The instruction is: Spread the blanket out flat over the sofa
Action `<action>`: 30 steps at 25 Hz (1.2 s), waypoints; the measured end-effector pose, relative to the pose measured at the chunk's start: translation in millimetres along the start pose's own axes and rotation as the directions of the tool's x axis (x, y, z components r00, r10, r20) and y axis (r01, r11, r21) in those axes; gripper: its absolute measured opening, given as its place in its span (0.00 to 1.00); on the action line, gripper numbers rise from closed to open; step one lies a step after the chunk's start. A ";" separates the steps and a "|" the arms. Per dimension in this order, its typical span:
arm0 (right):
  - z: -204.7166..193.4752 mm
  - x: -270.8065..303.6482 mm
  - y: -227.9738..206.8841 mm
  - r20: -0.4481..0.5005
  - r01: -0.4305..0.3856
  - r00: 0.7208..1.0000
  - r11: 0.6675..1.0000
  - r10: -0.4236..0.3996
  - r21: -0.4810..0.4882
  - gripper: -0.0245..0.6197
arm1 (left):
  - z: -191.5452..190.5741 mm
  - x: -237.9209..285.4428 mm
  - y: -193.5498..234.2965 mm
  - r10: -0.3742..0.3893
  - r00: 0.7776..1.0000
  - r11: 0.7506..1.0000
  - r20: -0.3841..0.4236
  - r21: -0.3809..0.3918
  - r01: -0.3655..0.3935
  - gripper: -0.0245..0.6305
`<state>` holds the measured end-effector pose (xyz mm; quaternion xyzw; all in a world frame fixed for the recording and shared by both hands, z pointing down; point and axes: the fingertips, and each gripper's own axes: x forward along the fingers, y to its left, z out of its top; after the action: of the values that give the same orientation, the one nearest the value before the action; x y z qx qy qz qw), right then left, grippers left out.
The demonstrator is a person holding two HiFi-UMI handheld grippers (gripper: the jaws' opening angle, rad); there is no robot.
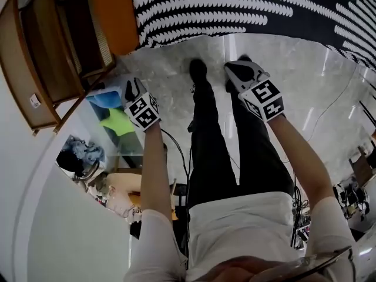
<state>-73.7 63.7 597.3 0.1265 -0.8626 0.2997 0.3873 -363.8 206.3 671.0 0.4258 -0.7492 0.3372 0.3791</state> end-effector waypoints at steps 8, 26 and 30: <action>71.1 -68.8 7.4 0.052 0.041 0.998 0.993 -0.035 -0.113 0.04 | 96.9 -71.3 -21.8 -0.052 0.987 0.999 0.152 0.011 0.051 0.17; 203.0 -293.4 60.6 0.252 0.193 0.953 0.978 -0.168 -0.080 0.04 | 266.7 -295.4 -46.5 -0.272 0.917 0.962 0.293 0.093 0.256 0.11; 223.7 -335.0 74.3 0.321 0.171 0.932 0.985 -0.169 0.023 0.04 | 295.2 -330.3 -50.8 -0.330 0.884 0.944 0.332 0.144 0.298 0.11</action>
<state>-15.9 -20.0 200.5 0.2468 -0.9009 0.2379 0.2661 -285.8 67.3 254.7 0.6112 -0.7101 0.2226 0.2696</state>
